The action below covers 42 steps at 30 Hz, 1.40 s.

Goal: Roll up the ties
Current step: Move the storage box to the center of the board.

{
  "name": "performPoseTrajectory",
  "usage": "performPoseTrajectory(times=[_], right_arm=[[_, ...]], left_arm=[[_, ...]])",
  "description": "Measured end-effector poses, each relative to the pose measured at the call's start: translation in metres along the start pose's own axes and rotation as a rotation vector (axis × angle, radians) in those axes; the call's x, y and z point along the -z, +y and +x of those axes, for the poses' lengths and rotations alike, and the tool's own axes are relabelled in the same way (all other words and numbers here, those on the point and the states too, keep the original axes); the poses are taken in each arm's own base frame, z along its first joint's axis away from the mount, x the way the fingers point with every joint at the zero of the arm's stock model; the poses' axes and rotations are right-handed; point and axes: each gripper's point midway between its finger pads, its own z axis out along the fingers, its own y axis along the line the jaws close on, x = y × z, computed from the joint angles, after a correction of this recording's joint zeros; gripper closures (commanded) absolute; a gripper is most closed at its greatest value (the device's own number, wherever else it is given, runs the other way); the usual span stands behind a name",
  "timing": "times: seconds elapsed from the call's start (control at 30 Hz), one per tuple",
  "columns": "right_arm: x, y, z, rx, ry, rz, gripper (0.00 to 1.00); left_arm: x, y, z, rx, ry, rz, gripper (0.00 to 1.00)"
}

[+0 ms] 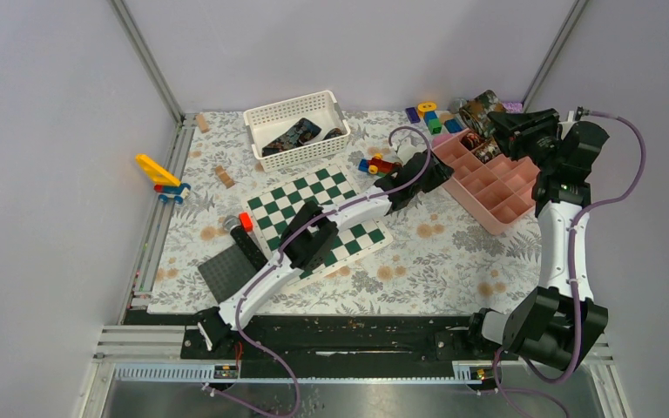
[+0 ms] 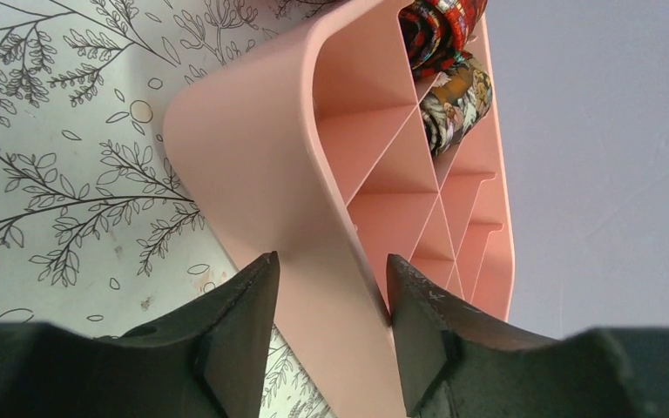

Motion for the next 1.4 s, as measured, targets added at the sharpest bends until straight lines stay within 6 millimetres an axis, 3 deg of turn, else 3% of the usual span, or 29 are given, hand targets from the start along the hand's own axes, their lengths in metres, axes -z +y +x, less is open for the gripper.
performPoseTrajectory(times=[0.17,0.43,0.6,0.73,0.97,1.17,1.4], right_arm=[[0.001,0.001,0.001,-0.008,0.009,-0.009,0.60],[0.001,-0.001,0.001,-0.019,0.010,-0.010,0.60],[0.000,0.000,0.001,-0.020,0.008,-0.018,0.60],[0.000,-0.005,0.002,-0.031,0.009,-0.015,0.60],[0.000,-0.004,0.002,-0.035,0.008,-0.018,0.60],[0.000,-0.004,0.004,-0.034,0.022,-0.021,0.60],[0.002,-0.005,0.007,-0.009,0.036,-0.005,0.60]], left_arm=[[-0.001,-0.002,0.000,0.018,-0.001,0.006,0.61],[-0.002,-0.007,-0.005,0.038,-0.006,0.012,0.88],[-0.002,0.008,-0.010,0.004,0.013,-0.025,1.00],[0.006,0.023,-0.014,-0.018,0.048,-0.071,1.00],[0.013,0.014,-0.023,-0.058,0.065,-0.052,1.00],[0.018,0.018,-0.023,-0.112,0.090,-0.059,1.00],[0.062,0.027,-0.029,-0.264,0.151,-0.131,1.00]])
